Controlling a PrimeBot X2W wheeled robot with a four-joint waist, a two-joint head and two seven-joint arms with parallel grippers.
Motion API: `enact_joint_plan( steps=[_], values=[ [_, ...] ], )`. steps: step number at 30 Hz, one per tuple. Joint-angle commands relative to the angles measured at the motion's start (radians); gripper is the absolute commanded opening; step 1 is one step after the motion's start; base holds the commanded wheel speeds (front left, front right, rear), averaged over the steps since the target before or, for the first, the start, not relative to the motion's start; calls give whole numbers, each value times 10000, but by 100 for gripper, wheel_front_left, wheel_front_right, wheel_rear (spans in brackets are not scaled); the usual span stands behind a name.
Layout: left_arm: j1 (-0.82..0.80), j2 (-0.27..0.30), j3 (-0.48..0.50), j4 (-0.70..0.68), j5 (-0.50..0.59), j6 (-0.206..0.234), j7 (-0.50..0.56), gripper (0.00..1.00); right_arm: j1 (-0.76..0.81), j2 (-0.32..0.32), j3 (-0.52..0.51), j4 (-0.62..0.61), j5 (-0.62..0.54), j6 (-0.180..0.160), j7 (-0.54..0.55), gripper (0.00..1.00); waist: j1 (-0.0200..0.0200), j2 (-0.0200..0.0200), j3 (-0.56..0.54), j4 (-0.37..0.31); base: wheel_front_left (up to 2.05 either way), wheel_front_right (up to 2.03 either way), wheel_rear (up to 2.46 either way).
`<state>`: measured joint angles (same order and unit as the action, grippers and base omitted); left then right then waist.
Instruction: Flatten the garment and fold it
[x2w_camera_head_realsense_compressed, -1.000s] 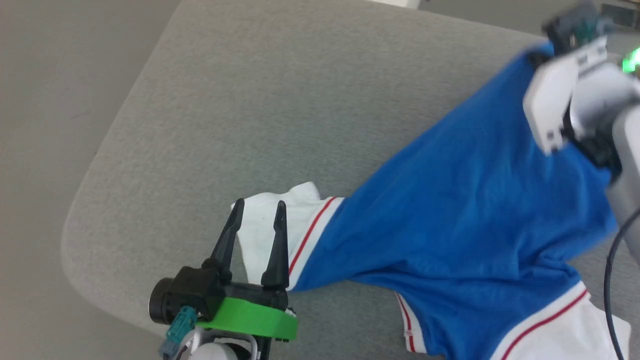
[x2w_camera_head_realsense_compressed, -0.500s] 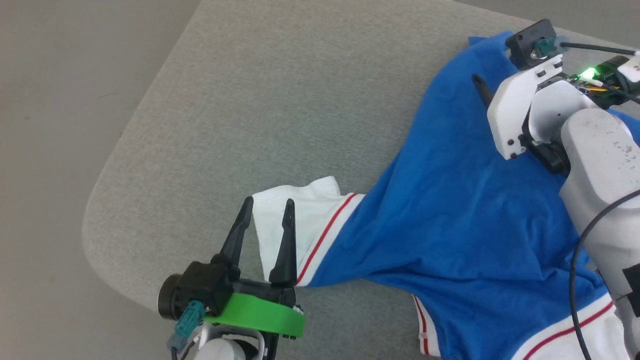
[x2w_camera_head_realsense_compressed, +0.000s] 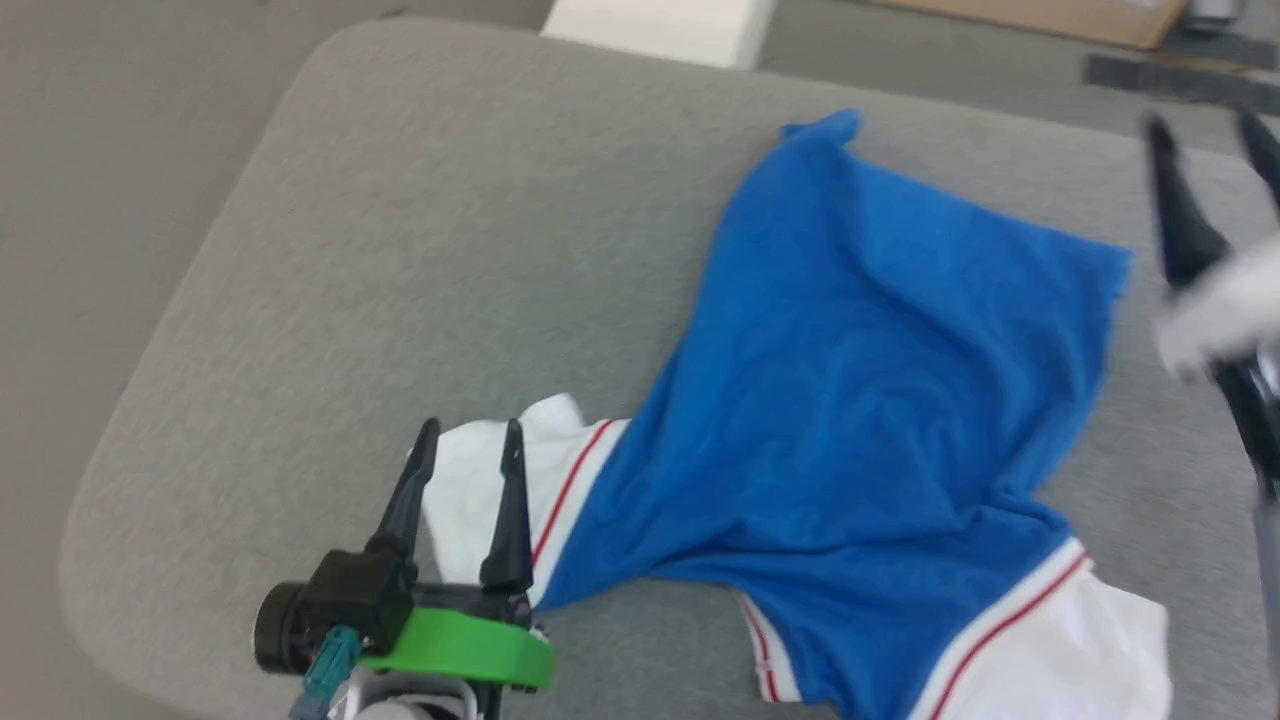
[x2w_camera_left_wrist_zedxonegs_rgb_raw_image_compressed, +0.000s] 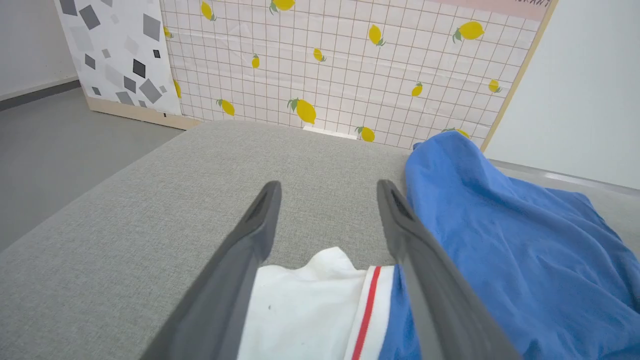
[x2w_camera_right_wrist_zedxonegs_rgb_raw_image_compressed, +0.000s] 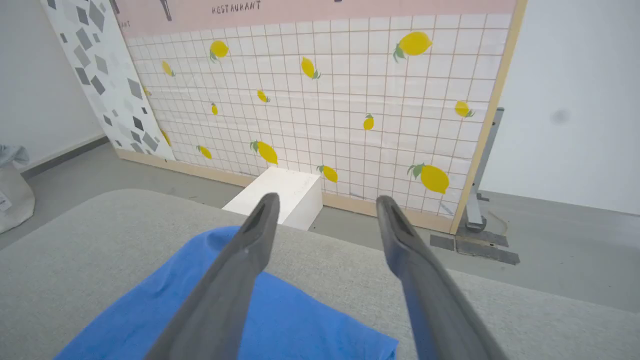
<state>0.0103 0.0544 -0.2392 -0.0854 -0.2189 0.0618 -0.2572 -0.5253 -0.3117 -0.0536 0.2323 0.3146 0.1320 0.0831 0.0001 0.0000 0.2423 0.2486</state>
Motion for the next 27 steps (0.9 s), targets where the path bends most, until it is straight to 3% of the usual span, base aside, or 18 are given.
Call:
enact_joint_plan(
  steps=[1, 7, 11, 15, 23, 26, 27],
  values=[
    [179, 26, 94, -52, 105, -76, -45, 100, 941, 386, -644, -709, -116, -13, -187, 100, -1, 0, -726, -931, 0, 0, 0],
    [542, 35, 304, -156, 291, -251, -45, 100, 4373, 2083, -2508, -3686, -967, -13, -650, 100, -1, 0, -626, -1377, 0, 0, 0],
    [728, 18, 315, -136, 329, -282, -45, 100, 6131, 2586, -2773, -4614, -1105, -13, -1118, 100, -1, 0, -537, -1577, 0, 0, 0],
    [978, 2, 426, -157, 291, -219, -45, 100, 7056, 2609, -2616, -4043, 153, -13, -1783, 100, -1, 0, -551, -1820, 0, 0, 0],
    [555, 400, 367, 19, 715, -507, 97, 100, 7022, 2612, -2202, -3796, 315, -13, -2264, 100, -1, 0, -866, -2070, 0, 0, 0],
    [141, 769, 535, 134, 739, -584, 786, 100, 6904, 2613, -2169, -3746, 274, -13, -2205, 100, -1, 0, -907, -2113, 0, 0, 0],
    [-220, 1415, 760, 322, 796, -743, 1958, 100, 6965, 2613, -2083, -3681, 336, -13, -2119, 100, -1, 0, -883, -2112, 0, 0, 0]
  ],
)
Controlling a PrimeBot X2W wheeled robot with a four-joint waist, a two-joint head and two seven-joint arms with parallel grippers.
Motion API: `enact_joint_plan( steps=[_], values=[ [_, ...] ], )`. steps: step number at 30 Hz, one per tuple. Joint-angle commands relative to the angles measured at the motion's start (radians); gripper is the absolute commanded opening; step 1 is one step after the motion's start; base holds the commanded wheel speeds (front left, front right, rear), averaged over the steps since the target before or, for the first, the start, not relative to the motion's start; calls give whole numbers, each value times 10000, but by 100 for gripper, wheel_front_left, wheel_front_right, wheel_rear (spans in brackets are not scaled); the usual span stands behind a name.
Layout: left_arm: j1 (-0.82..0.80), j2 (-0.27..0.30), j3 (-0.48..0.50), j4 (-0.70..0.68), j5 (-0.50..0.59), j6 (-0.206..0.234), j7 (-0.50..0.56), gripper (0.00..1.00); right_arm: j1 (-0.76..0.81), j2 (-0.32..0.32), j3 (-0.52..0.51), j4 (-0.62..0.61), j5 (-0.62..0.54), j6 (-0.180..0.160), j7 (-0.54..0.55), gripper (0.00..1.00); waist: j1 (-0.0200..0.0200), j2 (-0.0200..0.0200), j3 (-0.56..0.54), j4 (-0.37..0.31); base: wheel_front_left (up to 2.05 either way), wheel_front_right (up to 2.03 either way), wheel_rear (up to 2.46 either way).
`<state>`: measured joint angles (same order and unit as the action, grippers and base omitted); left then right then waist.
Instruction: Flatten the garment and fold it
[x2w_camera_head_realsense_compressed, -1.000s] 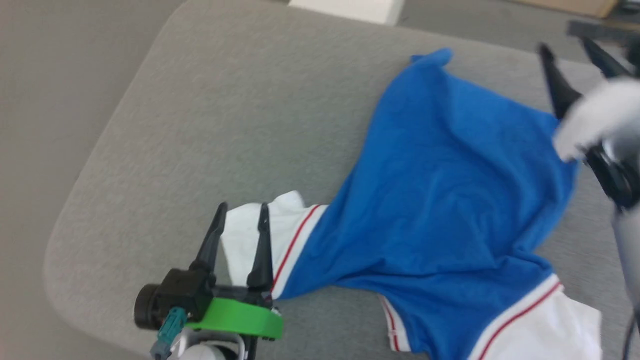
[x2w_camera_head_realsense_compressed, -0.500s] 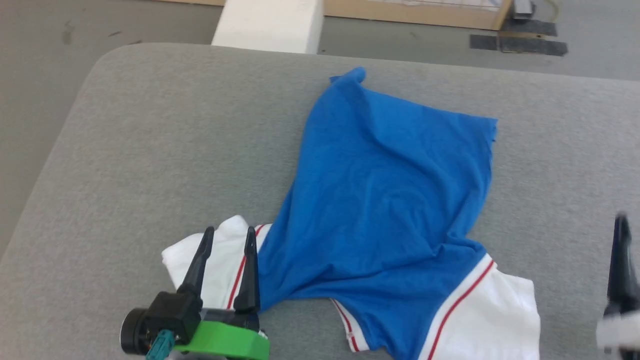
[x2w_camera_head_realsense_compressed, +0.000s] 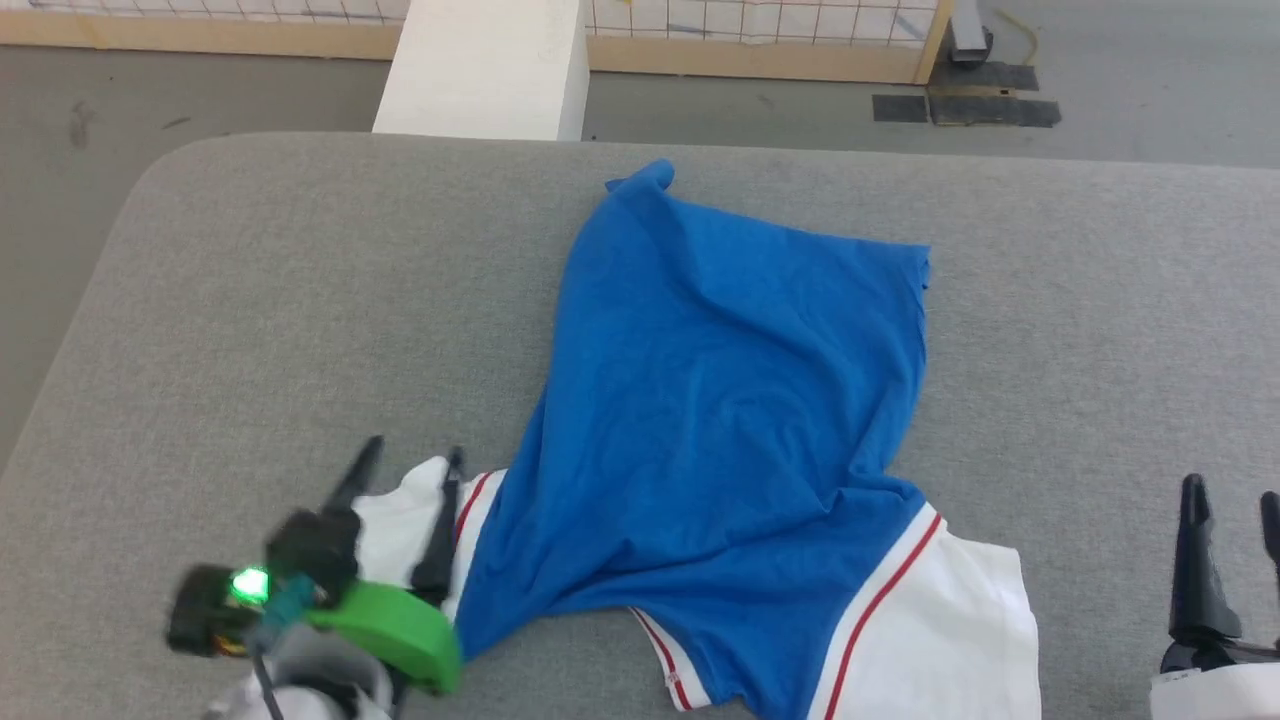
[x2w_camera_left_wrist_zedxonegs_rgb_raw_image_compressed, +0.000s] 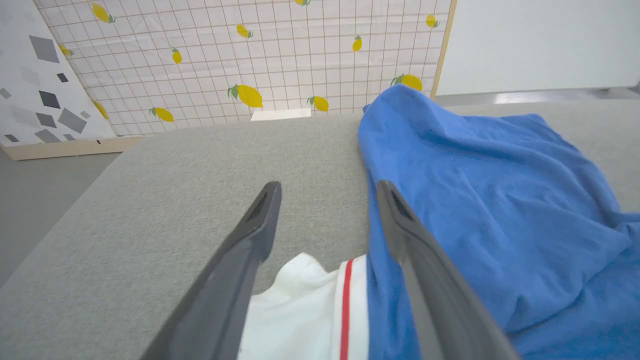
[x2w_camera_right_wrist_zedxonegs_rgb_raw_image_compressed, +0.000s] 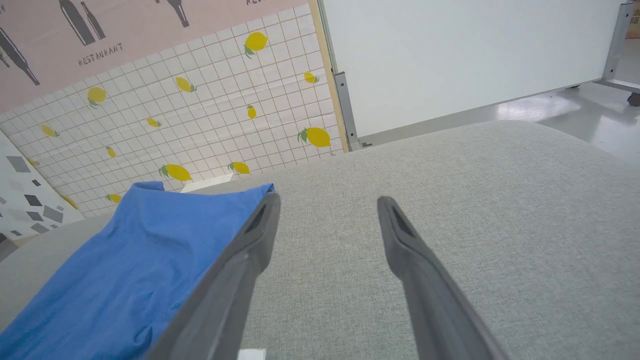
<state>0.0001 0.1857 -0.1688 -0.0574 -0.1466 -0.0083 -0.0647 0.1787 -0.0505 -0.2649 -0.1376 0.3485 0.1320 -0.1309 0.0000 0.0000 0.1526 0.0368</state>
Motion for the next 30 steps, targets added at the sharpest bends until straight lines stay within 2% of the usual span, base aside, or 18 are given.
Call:
enact_joint_plan(
  steps=[1, 7, 12, 15, 19, 23, 24, 25, 30],
  values=[
    [-188, 262, 149, 99, 29, -76, 415, 100, -54, 2, 76, 51, 21, -13, 45, 100, 0, 0, 34, 4, 0, 0, 0],
    [-261, 1234, 655, 516, -740, -507, 3276, 100, 11, 2, 260, 179, 150, -13, 126, 100, 0, 0, 184, -8, 0, 0, 0],
    [-386, 1504, 648, 753, -1561, -833, 4580, 100, -26, 2, 277, 179, 149, -13, 235, 100, 0, 0, 315, 76, 0, 0, 0],
    [-507, 1673, 327, 1233, -2111, -1013, 5752, 100, -83, 2, 305, 119, 152, -13, 343, 100, 0, 0, 389, 122, 0, 0, 0],
    [-931, 1912, 11, 1747, -2501, -1106, 6806, 100, -184, 2, 293, 72, 152, -13, 414, 100, 0, 0, 567, 173, 0, 0, 0],
    [-1384, 2070, -220, 2298, -2614, -1146, 7188, 100, -283, 3, 357, 3, 188, -13, 516, 100, 0, 0, 751, 155, 0, 0, 0],
    [-1460, 2090, -303, 2471, -2672, -1156, 7281, 35, -313, 3, 376, -2, 198, -13, 532, 100, 0, 0, 785, 142, 0, 0, 0],
    [-1521, 2097, -357, 2583, -2719, -1164, 7302, 0, -334, 3, 383, -2, 206, -13, 541, 100, 0, 0, 804, 136, 0, 0, 0],
    [-1738, 2122, -584, 2915, -3053, -1199, 6915, 0, -442, 3, 362, 63, 223, -13, 548, 100, 0, 0, 812, 141, 0, 0, 0]
  ],
)
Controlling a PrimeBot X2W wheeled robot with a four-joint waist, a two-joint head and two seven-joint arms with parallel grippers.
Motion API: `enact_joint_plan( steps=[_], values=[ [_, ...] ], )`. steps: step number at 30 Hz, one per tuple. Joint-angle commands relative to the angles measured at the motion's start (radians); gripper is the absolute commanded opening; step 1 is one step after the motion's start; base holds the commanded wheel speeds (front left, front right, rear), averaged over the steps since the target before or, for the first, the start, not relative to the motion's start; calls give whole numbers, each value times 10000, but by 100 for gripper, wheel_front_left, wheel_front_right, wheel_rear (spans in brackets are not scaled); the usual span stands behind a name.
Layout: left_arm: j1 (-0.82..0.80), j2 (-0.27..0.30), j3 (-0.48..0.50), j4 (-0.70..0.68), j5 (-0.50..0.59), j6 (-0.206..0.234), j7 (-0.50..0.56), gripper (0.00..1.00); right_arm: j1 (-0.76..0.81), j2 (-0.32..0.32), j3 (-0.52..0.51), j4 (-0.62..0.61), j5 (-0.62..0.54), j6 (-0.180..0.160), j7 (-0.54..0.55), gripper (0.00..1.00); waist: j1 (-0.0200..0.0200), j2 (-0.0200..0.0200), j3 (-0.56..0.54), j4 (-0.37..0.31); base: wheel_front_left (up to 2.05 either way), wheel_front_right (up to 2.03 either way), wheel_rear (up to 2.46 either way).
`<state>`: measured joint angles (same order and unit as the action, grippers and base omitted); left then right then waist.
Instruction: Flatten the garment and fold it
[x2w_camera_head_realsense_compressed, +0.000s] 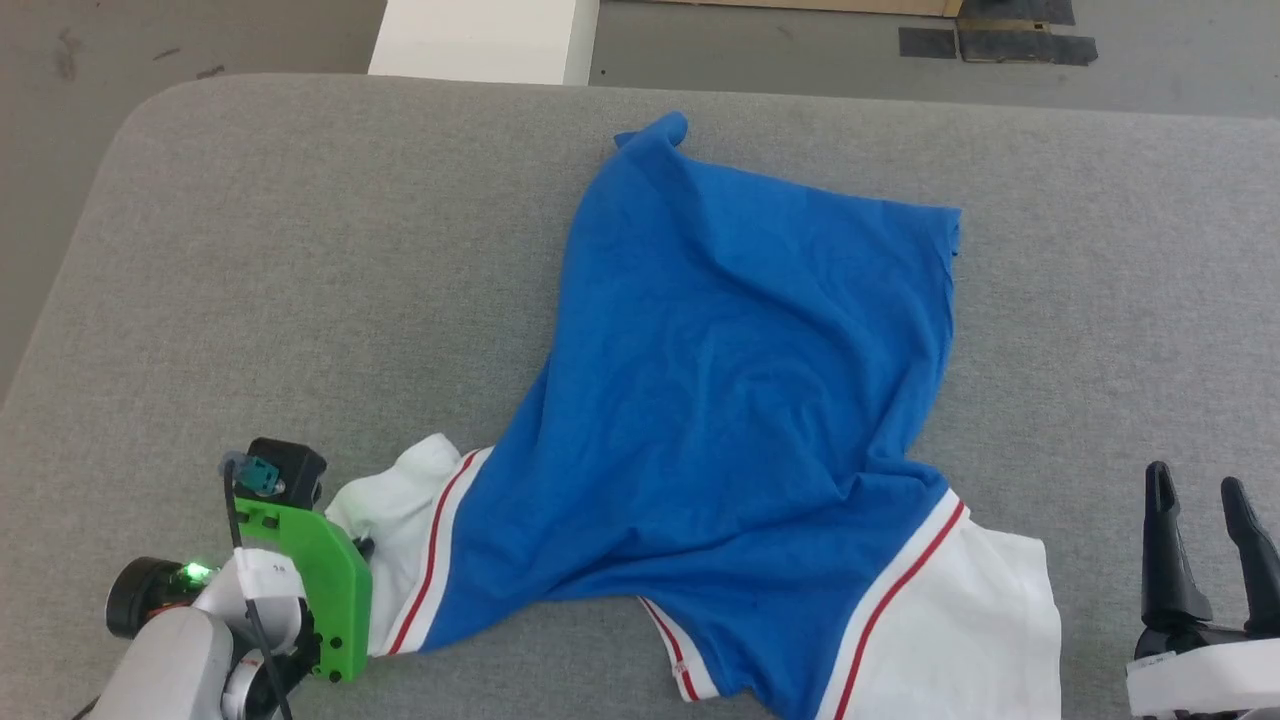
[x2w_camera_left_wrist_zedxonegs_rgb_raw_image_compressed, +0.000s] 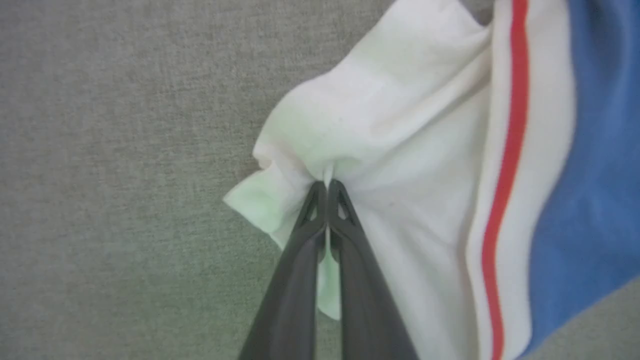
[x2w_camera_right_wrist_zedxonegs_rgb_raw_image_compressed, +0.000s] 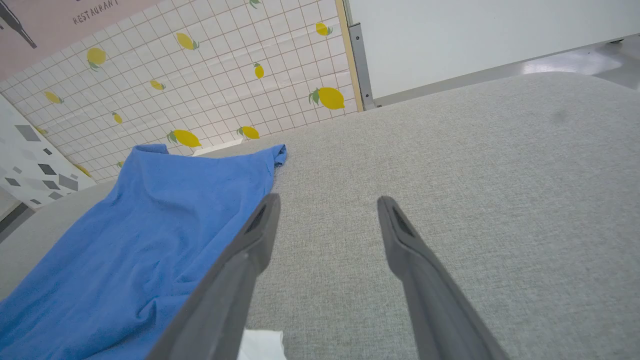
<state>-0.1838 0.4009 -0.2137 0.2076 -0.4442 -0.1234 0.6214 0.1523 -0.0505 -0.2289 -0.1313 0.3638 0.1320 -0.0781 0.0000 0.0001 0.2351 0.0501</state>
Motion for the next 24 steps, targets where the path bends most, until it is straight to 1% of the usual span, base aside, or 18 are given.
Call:
enact_joint_plan(
  steps=[1, 7, 12, 14, 18, 20, 24],
  values=[
    [89, -18, -190, 298, -145, -53, -112, 0, -187, 3, -13, 15, 67, -13, 24, 100, 0, -1, -39, 31, 0, 0, 0],
    [123, 52, -256, 235, -503, -67, -1326, 0, -230, 3, -10, 59, 69, -13, 38, 100, 0, -1, -257, 166, 0, 0, 0],
    [496, -150, 105, -698, -941, -37, -2448, 0, -201, 3, 101, 83, 106, -13, 120, 100, 0, -1, -415, 208, 0, 0, 0],
    [853, -322, 290, -1284, -1064, 118, -2873, 0, -164, 3, 111, 56, 102, -13, 173, 100, 0, -1, -452, 199, 0, 0, 0],
    [1724, -689, 507, -2442, -1090, 562, -3591, 0, -64, 3, 39, -82, 68, -13, 322, 100, 0, -1, -446, 178, 0, 0, 0],
    [2195, -960, 511, -2965, -1069, 817, -3896, 0, -30, 3, 48, -97, 76, -13, 465, 100, 0, -1, -418, 167, 0, 0, 0],
    [2852, -1405, 446, -3555, -1025, 1183, -4341, 0, 123, 3, 58, -142, 154, -13, 733, 100, 0, -1, -409, 167, 0, 0, 0]
  ],
)
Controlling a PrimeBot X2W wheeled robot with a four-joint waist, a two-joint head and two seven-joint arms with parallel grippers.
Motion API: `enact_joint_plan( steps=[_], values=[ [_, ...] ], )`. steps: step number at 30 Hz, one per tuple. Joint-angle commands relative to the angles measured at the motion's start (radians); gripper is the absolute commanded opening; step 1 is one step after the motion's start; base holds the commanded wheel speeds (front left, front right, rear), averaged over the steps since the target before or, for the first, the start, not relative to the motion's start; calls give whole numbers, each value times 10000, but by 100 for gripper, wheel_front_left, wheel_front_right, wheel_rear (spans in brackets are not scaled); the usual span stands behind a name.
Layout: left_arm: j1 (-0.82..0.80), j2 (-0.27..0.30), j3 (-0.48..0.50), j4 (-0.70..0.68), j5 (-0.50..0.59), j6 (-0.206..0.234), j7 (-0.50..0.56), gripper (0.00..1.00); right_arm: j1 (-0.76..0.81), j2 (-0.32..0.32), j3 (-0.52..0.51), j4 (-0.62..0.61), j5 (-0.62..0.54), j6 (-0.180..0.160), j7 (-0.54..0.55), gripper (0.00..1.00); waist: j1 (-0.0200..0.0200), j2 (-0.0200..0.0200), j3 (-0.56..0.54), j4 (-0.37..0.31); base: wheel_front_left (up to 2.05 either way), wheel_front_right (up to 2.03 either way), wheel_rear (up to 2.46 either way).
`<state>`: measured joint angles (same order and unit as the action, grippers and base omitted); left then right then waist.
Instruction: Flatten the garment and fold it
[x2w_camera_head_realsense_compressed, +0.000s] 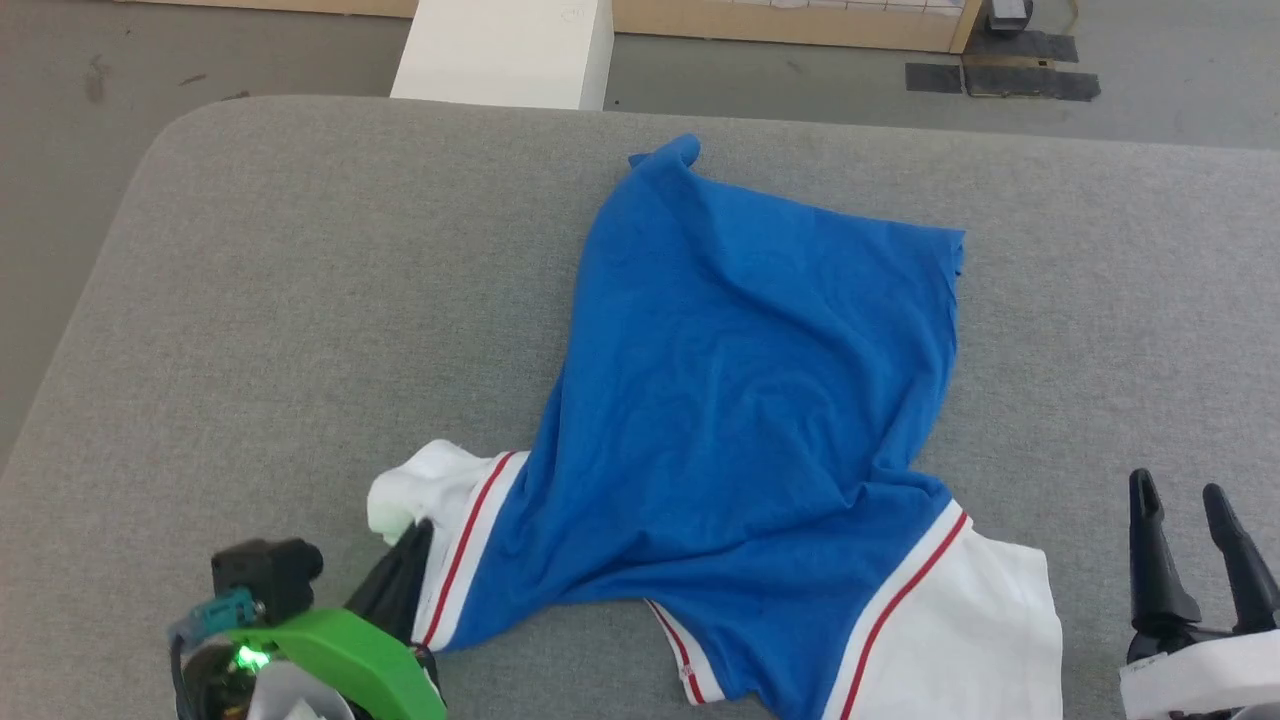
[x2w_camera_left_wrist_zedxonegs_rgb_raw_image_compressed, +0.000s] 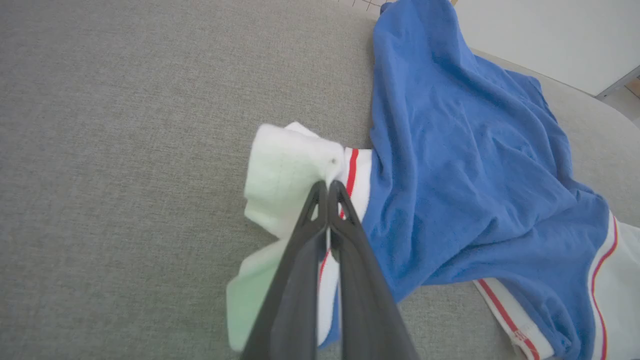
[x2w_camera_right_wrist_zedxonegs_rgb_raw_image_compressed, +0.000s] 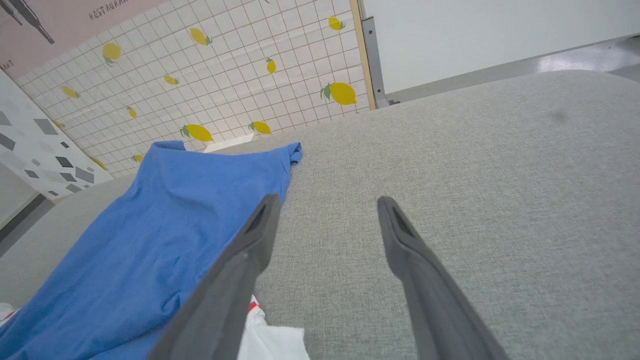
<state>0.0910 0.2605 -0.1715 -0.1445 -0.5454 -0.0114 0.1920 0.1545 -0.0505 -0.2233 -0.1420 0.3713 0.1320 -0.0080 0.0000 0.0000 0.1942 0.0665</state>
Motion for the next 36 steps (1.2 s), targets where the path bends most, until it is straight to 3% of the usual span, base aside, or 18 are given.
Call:
enact_joint_plan(
  steps=[1, 7, 18, 28, 34, 35, 36],
  values=[
    [206, -51, -2, -83, 19, 115, -108, 0, 136, 3, 4, -27, 93, -13, 96, 100, 0, 0, 1, 9, 0, 0, 0],
    [409, -207, -145, -113, 108, 259, -253, 0, 300, 3, -50, 68, -69, -13, 916, 100, 0, 0, -13, 88, 0, 0, 0],
    [233, -285, -443, 155, 193, 201, -325, 0, 890, 3, -2, -293, -322, -13, 4237, 100, 0, 0, 13, 299, 0, 0, 0],
    [165, -314, -588, 442, 117, 119, -367, 0, 1271, 3, 811, -188, -62, -13, 5419, 100, 0, 0, -72, 451, 0, 0, 0],
    [127, -292, -664, 470, 68, 122, -304, 0, 980, 3, 821, 662, -421, -13, 5391, 100, 0, 0, -148, 443, 0, 0, 0],
    [121, -285, -670, 473, 66, 122, -298, 0, 898, 3, 821, 741, -473, -13, 5292, 38, 0, 0, -156, 436, 0, 0, 0],
    [119, -276, -665, 472, 58, 126, -299, 0, 766, 3, 704, 824, -380, -13, 5051, 2, 0, 0, -169, 411, 0, 0, 0]
  ],
)
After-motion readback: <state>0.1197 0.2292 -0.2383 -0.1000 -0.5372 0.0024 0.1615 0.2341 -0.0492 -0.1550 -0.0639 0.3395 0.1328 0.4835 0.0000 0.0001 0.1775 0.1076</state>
